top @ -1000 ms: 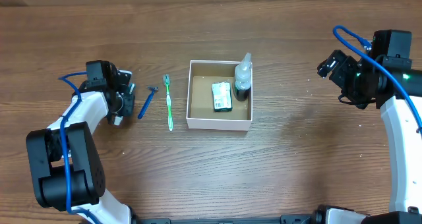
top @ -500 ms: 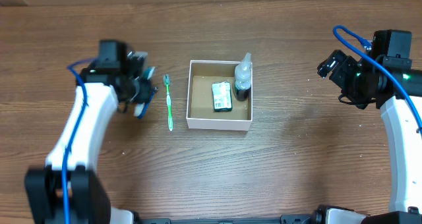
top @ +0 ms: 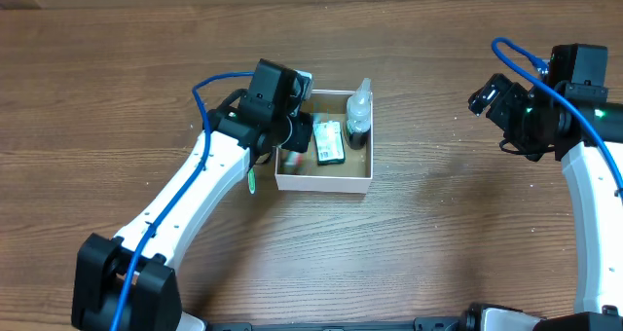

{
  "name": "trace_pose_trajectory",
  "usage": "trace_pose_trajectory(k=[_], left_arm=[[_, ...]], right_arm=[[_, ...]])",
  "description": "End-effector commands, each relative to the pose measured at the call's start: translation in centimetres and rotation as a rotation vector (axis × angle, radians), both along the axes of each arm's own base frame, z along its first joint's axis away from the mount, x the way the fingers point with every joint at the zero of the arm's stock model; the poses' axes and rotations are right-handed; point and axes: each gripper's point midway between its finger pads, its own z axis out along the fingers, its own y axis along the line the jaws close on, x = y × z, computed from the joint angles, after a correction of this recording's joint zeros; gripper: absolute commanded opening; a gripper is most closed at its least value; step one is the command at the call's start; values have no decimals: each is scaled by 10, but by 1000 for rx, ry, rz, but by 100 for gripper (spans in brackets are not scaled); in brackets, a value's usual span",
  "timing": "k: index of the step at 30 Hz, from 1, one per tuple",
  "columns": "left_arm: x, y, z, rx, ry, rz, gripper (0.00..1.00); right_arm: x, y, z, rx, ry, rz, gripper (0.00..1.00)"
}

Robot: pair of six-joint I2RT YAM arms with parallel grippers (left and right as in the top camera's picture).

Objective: Pack container
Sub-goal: 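Place the toothpaste tube into the box's left side with left gripper, then grasp the blue razor with the left gripper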

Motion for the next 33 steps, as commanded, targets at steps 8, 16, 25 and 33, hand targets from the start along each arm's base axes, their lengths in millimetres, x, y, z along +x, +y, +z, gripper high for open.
trace_pose_trajectory(k=[8,16,25,33], left_arm=[[11,159,2,125,79,381,60],[12,181,-78,249,247,238,60],[1,183,-134,301,375,136,59],[-15,184,-163,314,478,123,4]], right_arm=[[4,0,8,3,-24,-3,100],[4,0,8,3,-24,-3,100],[4,0,8,3,-24,-3,100],[4,0,8,3,-24,-3,100]])
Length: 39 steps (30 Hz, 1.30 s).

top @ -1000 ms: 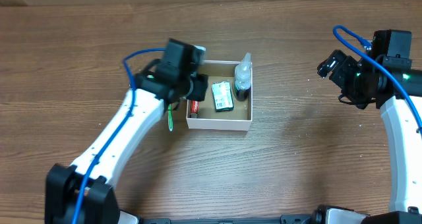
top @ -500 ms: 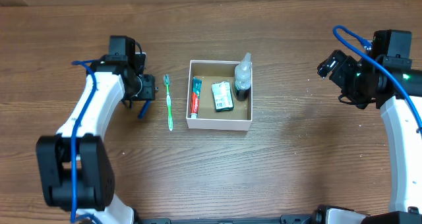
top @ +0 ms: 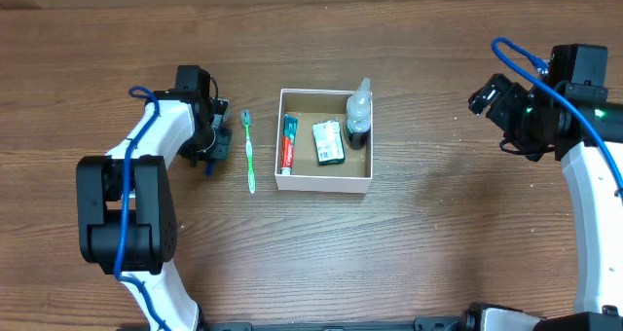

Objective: Pack container
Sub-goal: 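Grasp the blue razor with the left gripper, then drop the blue razor into the box beside the toothpaste, then grasp the green toothbrush by its handle with the left gripper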

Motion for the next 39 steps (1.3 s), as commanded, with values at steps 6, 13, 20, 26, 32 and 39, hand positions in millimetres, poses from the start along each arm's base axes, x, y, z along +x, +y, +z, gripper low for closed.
trace_pose_trajectory(k=[6,13,20,26,32,39], left_arm=[[-8,-17,30,-102,22,11,4],[6,-84,180,-410,-277,10,4],[-12,-145,177,-384,-279,-120,4],[-12,-172,117,-346,-195,-109,16],[-10,-151,137,-342,-204,-29,28],[20,-68,115,-212,-246,254,46]], right_arm=[[4,0,8,3,-24,-3,100],[4,0,8,3,-24,-3,100],[4,0,8,3,-24,-3,100],[4,0,8,3,-24,-3,100],[4,0,8,3,-24,-3,100],[4,0,8,3,-24,-3,100]])
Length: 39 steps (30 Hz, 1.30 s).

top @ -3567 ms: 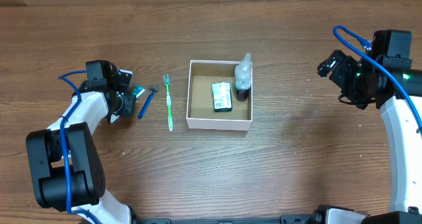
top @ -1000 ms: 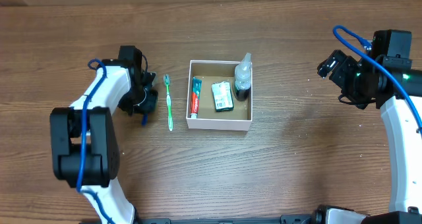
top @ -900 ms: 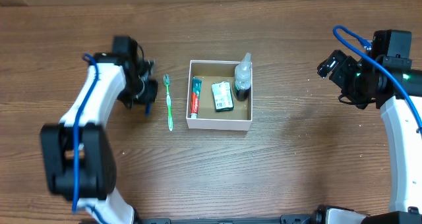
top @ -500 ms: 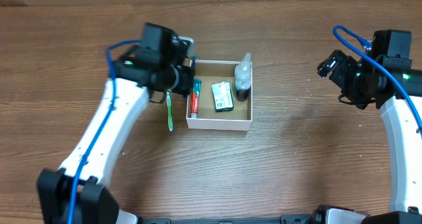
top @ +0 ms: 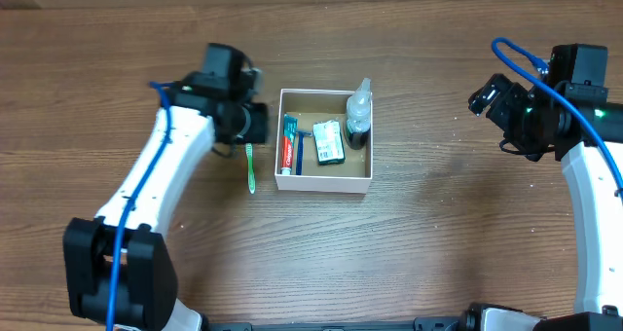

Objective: Pack container
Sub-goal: 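Grasp the green toothbrush by its handle with the left gripper, then place the green toothbrush into the box with the left gripper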

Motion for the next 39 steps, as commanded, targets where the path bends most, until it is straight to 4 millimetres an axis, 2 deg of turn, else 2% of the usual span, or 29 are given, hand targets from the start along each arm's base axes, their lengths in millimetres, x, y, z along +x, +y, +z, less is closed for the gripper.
trace_pose_trajectory(k=[1,5,10,15,16,18,20,22,24,27,30,32,33,35,36,39], left_arm=[[17,30,-13,62,-20,115,47],[17,33,-66,95,96,116,46],[11,32,-119,100,216,133,33],[11,32,-125,105,223,129,31],[10,33,-125,113,225,118,20],[4,34,-126,122,244,105,5],[0,34,-125,126,262,104,4],[3,34,-114,125,259,103,4],[13,33,-84,120,229,99,4],[29,25,-14,103,131,89,4],[34,4,56,84,-2,29,4],[30,-15,86,79,-82,-12,5],[27,-25,94,76,-108,-36,5],[21,-47,96,69,-121,-86,9],[19,-57,92,76,-115,-107,9],[14,-81,60,116,-54,-113,9]], right_arm=[[4,0,8,3,-24,-3,100],[4,0,8,3,-24,-3,100],[4,0,8,3,-24,-3,100],[4,0,8,3,-24,-3,100],[4,0,8,3,-24,-3,100],[4,0,8,3,-24,-3,100],[4,0,8,3,-24,-3,100],[4,0,8,3,-24,-3,100],[4,0,8,3,-24,-3,100],[4,0,8,3,-24,-3,100],[4,0,8,3,-24,-3,100],[4,0,8,3,-24,-3,100],[4,0,8,3,-24,-3,100],[4,0,8,3,-24,-3,100],[4,0,8,3,-24,-3,100],[4,0,8,3,-24,-3,100]])
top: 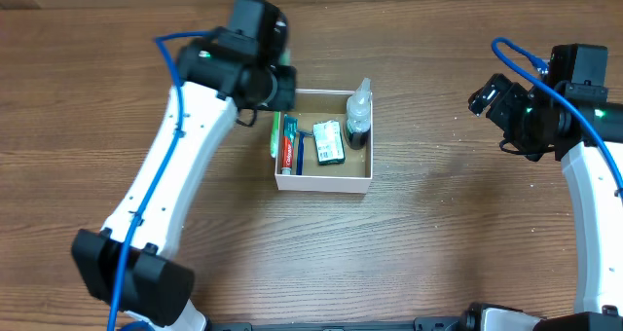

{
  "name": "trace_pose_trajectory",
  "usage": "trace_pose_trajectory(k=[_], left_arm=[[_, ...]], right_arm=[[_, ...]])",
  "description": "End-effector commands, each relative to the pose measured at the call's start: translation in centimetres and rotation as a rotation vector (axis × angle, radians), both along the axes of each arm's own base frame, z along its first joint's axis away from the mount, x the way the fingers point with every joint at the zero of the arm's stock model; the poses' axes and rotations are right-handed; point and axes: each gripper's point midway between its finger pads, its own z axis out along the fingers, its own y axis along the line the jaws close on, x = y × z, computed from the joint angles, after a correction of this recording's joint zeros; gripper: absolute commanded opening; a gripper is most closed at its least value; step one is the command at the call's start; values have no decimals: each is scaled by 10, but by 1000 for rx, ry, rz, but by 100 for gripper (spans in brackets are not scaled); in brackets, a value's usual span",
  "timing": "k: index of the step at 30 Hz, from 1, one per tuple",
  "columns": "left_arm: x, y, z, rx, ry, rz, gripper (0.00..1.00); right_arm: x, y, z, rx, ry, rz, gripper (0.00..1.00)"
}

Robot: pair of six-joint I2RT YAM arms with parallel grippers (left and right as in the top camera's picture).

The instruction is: Pack container

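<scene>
A white open box (322, 182) sits mid-table, holding a red-and-green toothpaste tube (288, 144), a green packet (329, 142) and a clear bottle (359, 110). A green toothbrush (274, 136) hangs along the box's left wall, its upper end under my left gripper (271, 95), which is shut on it. The wrist body hides the fingers themselves. My right gripper (485, 94) is held off the table far to the right, away from the box; its jaws are too dark to read.
A thin blue strip (299, 156) lies beside the toothpaste in the box. The left arm's white links run from the near left edge up to the box. Bare wooden tabletop (438, 224) surrounds the box.
My left gripper was over the end of the toothbrush lying on the table left of the box. It is now farther back and right, with the toothbrush lifted to the box's left wall.
First my left gripper was over the left part of the box, the toothbrush lying on the table. Then it stood away to the left, the toothpaste lying in the box. Then it was at the toothbrush, and now holds it at the box. The right arm stayed still.
</scene>
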Motion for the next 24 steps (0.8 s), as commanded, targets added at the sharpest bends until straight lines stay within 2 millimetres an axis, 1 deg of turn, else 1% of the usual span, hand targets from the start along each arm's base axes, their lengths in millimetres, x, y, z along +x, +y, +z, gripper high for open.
trace_pose_trajectory(k=[1,3,4,5,6,8,10,11,12,14,15,16,17,18,19,22,23,24], left_arm=[[1,-22,-47,59,79,5,10],[8,-40,-72,68,94,-22,16],[13,-50,-86,68,95,-34,16],[15,-54,-94,70,100,-40,16],[14,-57,-98,64,111,-46,15],[9,-57,-99,63,135,-41,16],[2,-51,-84,75,129,-53,21],[0,-44,-72,90,113,-64,23],[-3,-31,-53,116,84,-66,29],[-7,3,-16,159,26,-3,38],[-9,24,2,178,-4,40,49],[-12,47,20,190,-35,90,64],[-16,65,35,187,-57,133,75],[-23,90,51,177,-79,191,81],[-30,113,64,170,-92,248,100],[-46,167,86,157,-121,391,100],[-52,183,90,159,-121,437,100],[-56,194,91,162,-118,470,100]], right_arm=[[4,0,8,3,-24,-3,100],[4,0,8,3,-24,-3,100],[4,0,8,3,-24,-3,100],[4,0,8,3,-24,-3,100],[4,0,8,3,-24,-3,100],[4,0,8,3,-24,-3,100],[4,0,8,3,-24,-3,100],[4,0,8,3,-24,-3,100],[4,0,8,3,-24,-3,100],[4,0,8,3,-24,-3,100],[4,0,8,3,-24,-3,100],[4,0,8,3,-24,-3,100],[4,0,8,3,-24,-3,100],[4,0,8,3,-24,-3,100],[4,0,8,3,-24,-3,100],[4,0,8,3,-24,-3,100],[4,0,8,3,-24,-3,100],[4,0,8,3,-24,-3,100]])
